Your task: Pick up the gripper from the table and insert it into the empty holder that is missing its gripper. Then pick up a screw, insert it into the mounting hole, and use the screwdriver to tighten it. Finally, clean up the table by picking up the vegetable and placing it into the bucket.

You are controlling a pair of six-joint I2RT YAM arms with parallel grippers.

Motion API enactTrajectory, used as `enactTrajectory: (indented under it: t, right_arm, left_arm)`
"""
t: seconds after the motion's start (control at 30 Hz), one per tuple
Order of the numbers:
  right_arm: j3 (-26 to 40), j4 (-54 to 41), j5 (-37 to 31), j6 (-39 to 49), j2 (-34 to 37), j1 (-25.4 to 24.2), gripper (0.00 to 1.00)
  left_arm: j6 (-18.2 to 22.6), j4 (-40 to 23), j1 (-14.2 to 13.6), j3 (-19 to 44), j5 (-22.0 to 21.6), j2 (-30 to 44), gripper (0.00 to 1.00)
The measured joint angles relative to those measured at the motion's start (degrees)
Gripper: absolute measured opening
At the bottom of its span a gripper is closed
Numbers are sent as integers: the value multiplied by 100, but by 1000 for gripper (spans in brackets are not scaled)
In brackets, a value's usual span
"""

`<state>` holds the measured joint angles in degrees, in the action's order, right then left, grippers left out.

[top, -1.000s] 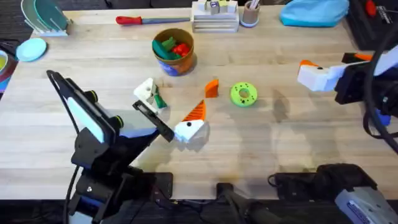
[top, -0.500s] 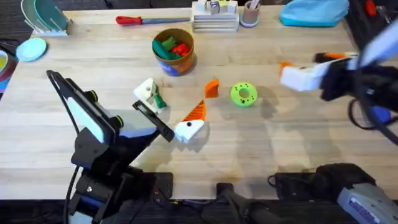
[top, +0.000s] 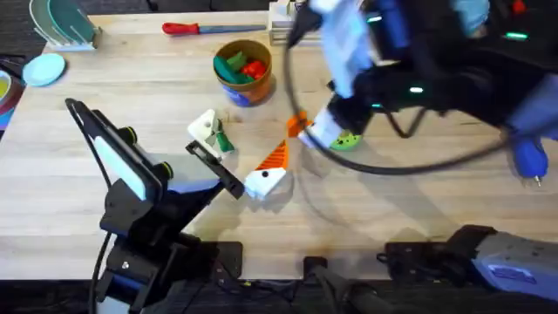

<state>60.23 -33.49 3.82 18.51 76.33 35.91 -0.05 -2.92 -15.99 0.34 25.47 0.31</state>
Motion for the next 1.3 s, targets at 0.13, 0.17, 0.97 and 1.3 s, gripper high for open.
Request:
enactTrajectory:
  t: [0.13, 0.17, 0.97, 1.3]
  right_arm:
    - [191, 159, -126, 182, 613, 233, 991]
    - [192, 204, -145, 223, 690, 262, 991]
    - [242, 679, -250, 1781, 1515, 296, 767]
    - [242, 539, -252, 1798, 1548, 296, 583]
  left_arm:
    - [0, 1, 0, 0, 0, -2, 993]
    - [0, 1, 0, 0, 0, 1, 993]
    - [0, 1, 0, 0, 0, -2, 993]
    - [0, 1, 0, 0, 0, 0, 993]
